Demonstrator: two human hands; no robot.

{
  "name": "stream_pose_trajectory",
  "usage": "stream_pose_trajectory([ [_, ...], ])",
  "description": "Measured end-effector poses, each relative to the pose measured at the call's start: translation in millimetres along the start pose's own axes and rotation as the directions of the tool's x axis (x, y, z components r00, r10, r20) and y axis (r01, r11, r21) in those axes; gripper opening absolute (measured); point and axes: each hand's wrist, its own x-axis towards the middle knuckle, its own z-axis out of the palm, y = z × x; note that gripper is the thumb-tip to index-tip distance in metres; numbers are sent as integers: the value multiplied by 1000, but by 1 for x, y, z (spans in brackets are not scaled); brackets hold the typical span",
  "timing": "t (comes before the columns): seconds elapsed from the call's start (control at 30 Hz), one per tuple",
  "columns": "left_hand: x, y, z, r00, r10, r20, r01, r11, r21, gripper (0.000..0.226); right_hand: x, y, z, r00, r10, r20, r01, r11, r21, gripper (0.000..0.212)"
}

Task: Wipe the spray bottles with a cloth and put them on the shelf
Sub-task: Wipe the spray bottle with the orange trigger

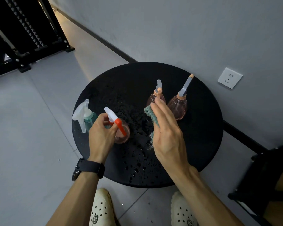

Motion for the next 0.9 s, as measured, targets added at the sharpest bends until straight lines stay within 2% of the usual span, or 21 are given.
stream_pose_trajectory([
  [0.37, 4, 0, 7, 1000, 8, -24, -9, 1000, -8, 23, -2, 6, 2, 1000, 16, 4, -16, 999, -42, 50],
  [0.73, 16, -1, 11, 997, 51, -58, -48, 998, 47, 28, -1, 8, 1, 999, 44, -1, -44, 999, -4, 47],
  [0.9, 16, -5, 11, 995, 96, -31, -93, 991, 96, 15, -1, 8, 0, 999, 48, 9, -48, 999, -13, 47],
])
